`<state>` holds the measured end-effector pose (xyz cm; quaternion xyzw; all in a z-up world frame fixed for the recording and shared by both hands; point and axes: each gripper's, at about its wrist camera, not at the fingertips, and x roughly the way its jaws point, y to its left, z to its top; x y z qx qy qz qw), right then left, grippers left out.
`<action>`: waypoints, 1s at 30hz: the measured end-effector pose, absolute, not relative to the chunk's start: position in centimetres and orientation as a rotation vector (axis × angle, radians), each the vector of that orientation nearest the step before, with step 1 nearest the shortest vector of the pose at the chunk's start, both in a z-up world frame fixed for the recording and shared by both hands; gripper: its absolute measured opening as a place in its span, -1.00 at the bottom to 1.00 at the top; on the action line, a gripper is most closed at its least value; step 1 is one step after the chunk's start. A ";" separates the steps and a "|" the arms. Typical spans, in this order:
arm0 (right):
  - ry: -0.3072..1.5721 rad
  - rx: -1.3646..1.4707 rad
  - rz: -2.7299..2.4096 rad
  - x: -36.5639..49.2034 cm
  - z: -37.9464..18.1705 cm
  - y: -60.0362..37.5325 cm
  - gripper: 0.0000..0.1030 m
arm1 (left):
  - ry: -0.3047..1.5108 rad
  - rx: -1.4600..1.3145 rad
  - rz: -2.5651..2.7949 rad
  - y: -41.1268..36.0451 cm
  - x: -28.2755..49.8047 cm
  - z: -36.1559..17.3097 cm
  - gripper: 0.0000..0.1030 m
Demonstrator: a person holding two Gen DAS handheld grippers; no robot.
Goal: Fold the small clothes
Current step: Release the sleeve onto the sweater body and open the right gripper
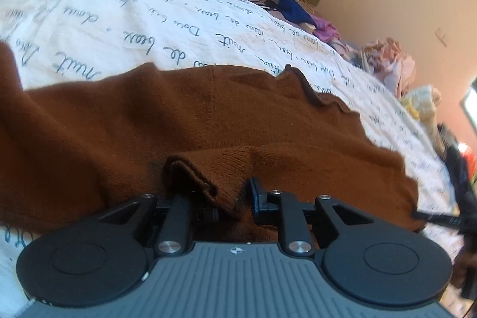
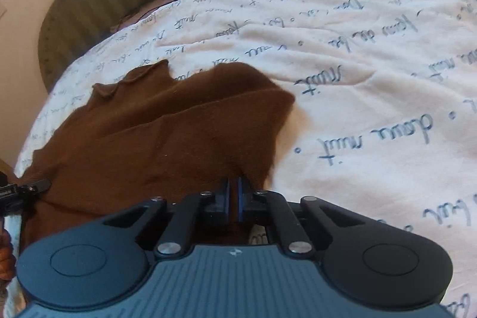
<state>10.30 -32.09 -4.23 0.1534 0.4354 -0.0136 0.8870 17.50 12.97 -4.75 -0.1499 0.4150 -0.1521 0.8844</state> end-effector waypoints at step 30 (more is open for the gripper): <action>0.535 0.248 0.229 6.6 -2.8 -8.3 0.71 | 0.764 -0.750 0.306 46.9 14.4 -1.2 0.79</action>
